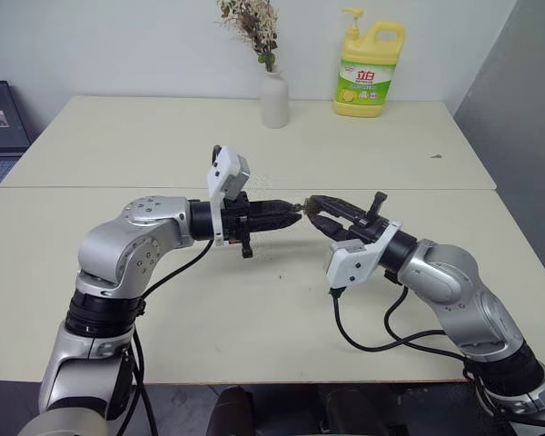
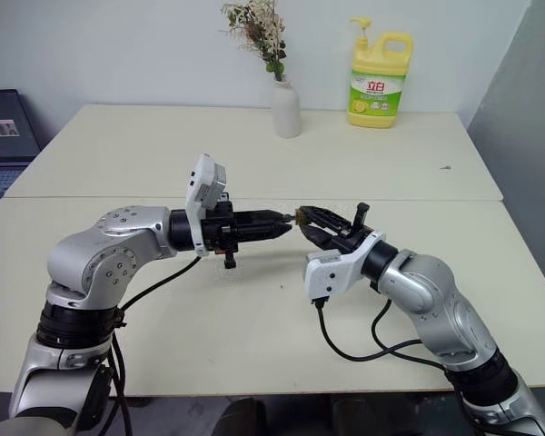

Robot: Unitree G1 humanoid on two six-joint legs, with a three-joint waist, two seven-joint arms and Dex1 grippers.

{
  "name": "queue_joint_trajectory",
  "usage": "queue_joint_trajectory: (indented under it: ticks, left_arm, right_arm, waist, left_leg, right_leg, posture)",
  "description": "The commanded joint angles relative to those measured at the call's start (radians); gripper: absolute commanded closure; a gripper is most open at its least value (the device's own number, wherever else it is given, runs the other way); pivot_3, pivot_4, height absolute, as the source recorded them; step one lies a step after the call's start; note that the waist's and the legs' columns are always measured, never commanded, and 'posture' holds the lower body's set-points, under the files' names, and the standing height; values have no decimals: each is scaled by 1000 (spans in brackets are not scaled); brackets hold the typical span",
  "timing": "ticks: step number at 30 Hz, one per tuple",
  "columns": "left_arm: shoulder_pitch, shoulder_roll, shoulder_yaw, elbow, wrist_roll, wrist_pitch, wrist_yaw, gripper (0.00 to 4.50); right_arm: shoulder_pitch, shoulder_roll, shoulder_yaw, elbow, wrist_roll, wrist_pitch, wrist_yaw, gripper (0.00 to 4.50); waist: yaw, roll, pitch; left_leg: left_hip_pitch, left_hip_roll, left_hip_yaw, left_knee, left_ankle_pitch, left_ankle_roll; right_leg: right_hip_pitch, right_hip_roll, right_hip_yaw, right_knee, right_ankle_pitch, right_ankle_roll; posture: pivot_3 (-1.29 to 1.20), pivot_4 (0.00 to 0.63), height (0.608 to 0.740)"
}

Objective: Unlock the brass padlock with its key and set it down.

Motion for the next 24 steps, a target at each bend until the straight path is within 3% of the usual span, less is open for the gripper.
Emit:
queue_joint_trajectory:
  ticks: [1, 16, 22, 24]
  left_arm:
    - [-32, -9, 9, -2, -1, -16, 0, 4500]
    - [-13, -21, 12, 0, -18, 1, -8, 4500]
    - [-16, -17, 8, 1, -8, -5, -7, 2691]
    - [-18, -15, 6, 3, -7, -6, -12, 2687]
  right_arm:
    - [-21, 9, -12, -26, 1, -17, 4, 3561]
    - [-14, 16, -13, -29, 9, -13, 34, 3561]
    - [-7, 22, -17, -32, 11, -12, 45, 3561]
    - [-4, 22, -18, -33, 11, -12, 47, 3561]
  waist:
    - [0, 0, 0]
    - [0, 0, 0]
    - [0, 0, 0]
    - [0, 0, 0]
  left_leg:
    - [0, 0, 0, 0, 0, 0]
    - [0, 0, -1, 0, 0, 0]
    - [0, 0, -1, 0, 0, 0]
    - [0, 0, -1, 0, 0, 0]
  right_leg:
    - [0, 0, 0, 0, 0, 0]
    - [0, 0, 0, 0, 0, 0]
    - [0, 0, -1, 0, 0, 0]
    - [0, 0, -1, 0, 0, 0]
  posture:
    - [0, 150, 740]
    - [0, 150, 740]
    - [0, 150, 740]
    - [0, 150, 740]
